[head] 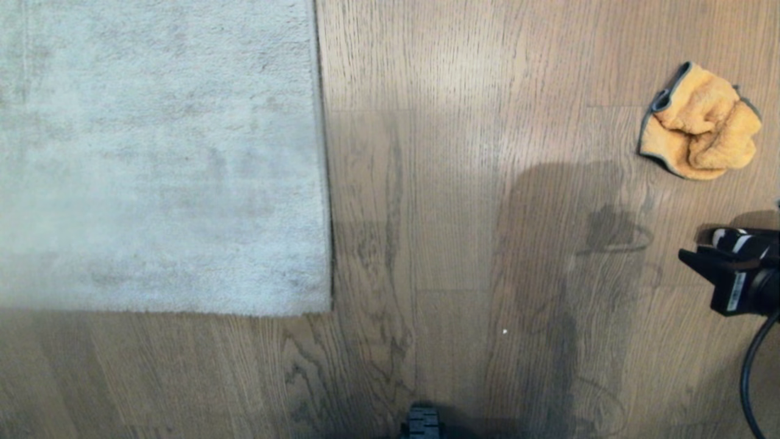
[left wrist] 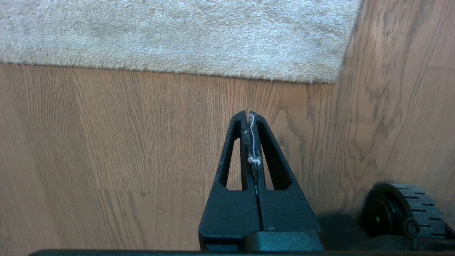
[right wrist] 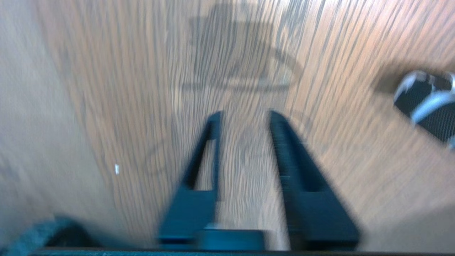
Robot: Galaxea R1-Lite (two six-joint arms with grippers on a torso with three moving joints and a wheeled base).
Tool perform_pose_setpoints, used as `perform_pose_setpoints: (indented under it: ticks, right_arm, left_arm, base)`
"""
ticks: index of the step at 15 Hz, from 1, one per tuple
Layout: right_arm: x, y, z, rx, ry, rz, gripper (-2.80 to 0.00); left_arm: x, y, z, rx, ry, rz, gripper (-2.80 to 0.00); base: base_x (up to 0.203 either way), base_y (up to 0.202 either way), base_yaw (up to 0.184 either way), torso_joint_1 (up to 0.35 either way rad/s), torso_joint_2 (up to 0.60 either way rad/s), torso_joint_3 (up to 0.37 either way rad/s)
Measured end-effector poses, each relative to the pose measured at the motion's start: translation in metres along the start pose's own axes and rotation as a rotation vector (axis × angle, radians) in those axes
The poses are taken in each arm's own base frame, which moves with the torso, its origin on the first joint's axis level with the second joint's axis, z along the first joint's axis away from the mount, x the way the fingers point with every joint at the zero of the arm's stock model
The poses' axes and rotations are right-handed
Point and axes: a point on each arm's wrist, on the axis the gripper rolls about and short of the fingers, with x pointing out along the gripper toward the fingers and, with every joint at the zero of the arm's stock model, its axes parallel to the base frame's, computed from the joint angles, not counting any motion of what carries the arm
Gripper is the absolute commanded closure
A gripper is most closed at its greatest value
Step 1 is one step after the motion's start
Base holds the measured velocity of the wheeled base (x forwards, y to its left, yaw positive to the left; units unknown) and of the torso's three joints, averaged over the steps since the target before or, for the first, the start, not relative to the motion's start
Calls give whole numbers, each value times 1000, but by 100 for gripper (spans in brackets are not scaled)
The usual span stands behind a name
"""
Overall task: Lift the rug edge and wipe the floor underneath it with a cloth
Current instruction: Pick up the rag
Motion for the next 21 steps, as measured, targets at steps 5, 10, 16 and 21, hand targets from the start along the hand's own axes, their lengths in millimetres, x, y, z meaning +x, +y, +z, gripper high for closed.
perform_pose_setpoints:
  ticks: [5, 10, 16, 21]
  right_arm:
    - [12, -6, 19, 11, -47, -19, -280]
    - [20, -20, 42, -6, -111, -80, -280]
    - [37, -43, 58, -71, -190, -162, -280]
    - [59, -53, 75, -85, -247, -181, -280]
  left_arm:
    - [0, 0, 0, 0, 0, 0, 0]
    - [0, 0, 0, 0, 0, 0, 0]
    - [0, 0, 0, 0, 0, 0, 0]
    - [0, 0, 0, 0, 0, 0, 0]
  base:
    - [0, 0, 0, 0, 0, 0]
    - [0, 0, 0, 0, 0, 0]
    - [0, 0, 0, 0, 0, 0]
    - [0, 0, 0, 0, 0, 0]
